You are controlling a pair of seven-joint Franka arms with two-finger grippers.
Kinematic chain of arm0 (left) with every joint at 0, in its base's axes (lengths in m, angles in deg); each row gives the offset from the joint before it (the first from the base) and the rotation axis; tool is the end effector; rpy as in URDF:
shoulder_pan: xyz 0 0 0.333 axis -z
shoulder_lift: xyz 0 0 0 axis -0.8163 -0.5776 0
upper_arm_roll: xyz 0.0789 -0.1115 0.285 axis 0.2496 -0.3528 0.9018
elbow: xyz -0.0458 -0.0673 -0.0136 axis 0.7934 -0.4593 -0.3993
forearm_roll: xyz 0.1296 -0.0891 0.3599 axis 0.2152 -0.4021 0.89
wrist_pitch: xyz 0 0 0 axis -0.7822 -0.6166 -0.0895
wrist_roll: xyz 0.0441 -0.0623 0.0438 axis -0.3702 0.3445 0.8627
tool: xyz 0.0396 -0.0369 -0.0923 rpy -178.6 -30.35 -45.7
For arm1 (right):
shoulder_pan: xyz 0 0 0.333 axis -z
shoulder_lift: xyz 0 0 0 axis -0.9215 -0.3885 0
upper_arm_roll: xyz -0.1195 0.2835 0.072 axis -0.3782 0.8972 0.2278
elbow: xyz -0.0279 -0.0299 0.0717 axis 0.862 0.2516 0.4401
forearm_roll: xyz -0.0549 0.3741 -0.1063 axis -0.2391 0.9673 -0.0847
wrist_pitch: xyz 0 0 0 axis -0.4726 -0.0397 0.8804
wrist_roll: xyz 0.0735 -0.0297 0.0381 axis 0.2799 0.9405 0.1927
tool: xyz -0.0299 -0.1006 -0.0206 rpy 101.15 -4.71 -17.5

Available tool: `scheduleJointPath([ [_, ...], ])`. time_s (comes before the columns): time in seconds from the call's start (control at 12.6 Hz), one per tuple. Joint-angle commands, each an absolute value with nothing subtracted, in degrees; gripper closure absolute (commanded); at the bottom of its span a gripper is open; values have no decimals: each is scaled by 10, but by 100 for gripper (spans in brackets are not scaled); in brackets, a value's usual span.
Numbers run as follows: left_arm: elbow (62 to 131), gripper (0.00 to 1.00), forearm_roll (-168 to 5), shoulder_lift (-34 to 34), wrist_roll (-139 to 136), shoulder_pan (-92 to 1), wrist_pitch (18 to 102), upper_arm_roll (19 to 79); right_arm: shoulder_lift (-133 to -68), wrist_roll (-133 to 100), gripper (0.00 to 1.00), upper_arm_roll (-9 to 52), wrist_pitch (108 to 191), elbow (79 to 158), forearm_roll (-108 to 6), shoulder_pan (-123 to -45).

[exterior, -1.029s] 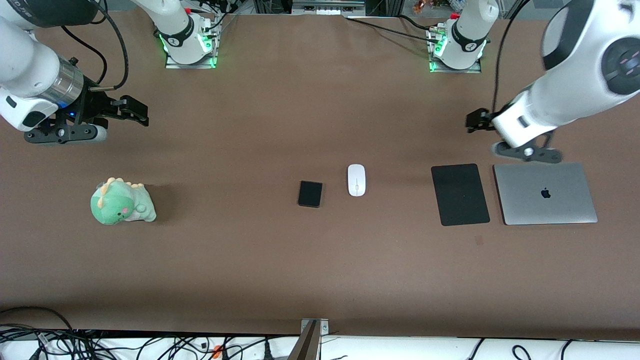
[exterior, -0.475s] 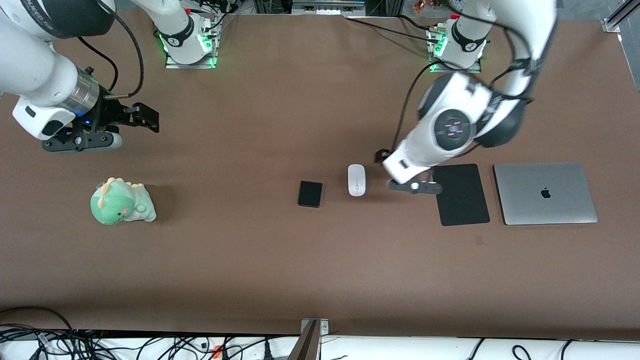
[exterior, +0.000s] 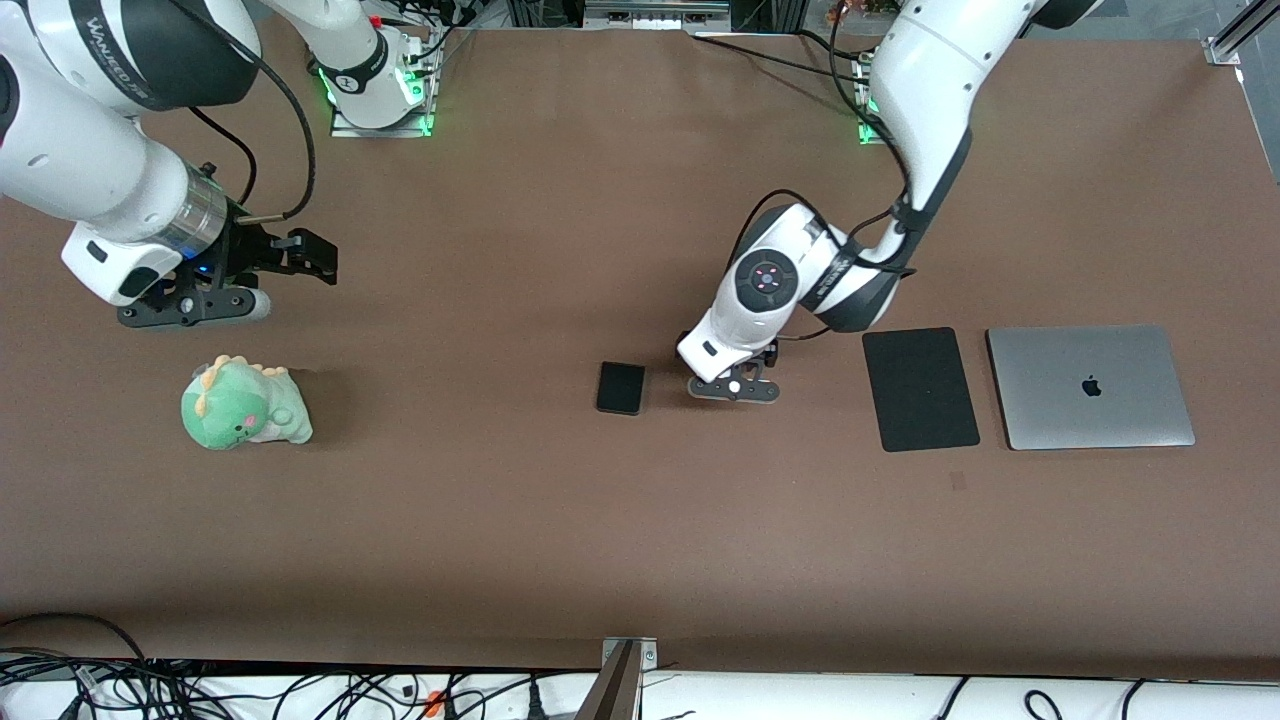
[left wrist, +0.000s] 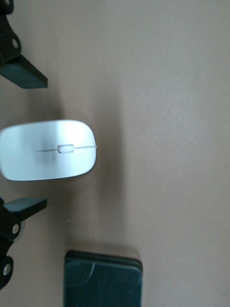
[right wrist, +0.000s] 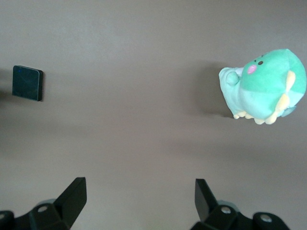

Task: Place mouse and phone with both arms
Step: 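Move the left gripper over the white mouse and lower onto it, then grasp the white mouse with the left gripper while the right gripper reaches the phone, then carry the mouse onto the mouse pad while the right gripper grasps the phone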

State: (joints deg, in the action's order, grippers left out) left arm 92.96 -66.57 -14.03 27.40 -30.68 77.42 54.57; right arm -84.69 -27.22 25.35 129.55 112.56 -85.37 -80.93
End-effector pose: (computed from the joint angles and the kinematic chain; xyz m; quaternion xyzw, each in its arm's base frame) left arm 0.5511 -0.3933 0.2039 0.9990 -0.0269 -0.0272 0.0240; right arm 0.5810 0.1324 0.5331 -0.9974 -0.0529 0.0469 0.0162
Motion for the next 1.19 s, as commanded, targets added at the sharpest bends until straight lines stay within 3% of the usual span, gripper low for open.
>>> scheduleJointPath([
  [0.0, 946, 0, -624, -147, 316, -284, 808, 553, -849, -275, 0, 255, 1307, 1131, -863, -816],
  [0.08, 947, 0, -622, -150, 317, -284, 808, 553, -852, -283, 0, 255, 1308, 1131, -863, -817],
  [0.16, 949, 8, -622, -153, 317, -283, 809, 553, -853, -285, 0, 255, 1309, 1131, -863, -822],
  [0.32, 952, 66, -622, -154, 310, -284, 806, 554, -854, -286, 0, 255, 1311, 1131, -863, -823],
  [0.4, 951, 77, -622, -148, 308, -289, 799, 553, -855, -285, 0, 255, 1311, 1130, -863, -823],
  [0.47, 948, 82, -622, -137, 302, -293, 780, 554, -856, -286, 0, 255, 1312, 1131, -863, -826],
  [0.79, 935, 82, -622, -60, 163, -375, 633, 552, -877, -292, 0, 255, 1322, 1131, -857, -838],
  [0.95, 937, 81, -624, -45, 45, -457, 573, 551, -915, -370, 0, 255, 1364, 1131, -857, -877],
  [1.11, 945, 80, -622, -45, -46, -528, 565, 552, -964, -437, 0, 255, 1436, 1131, -854, -917],
])
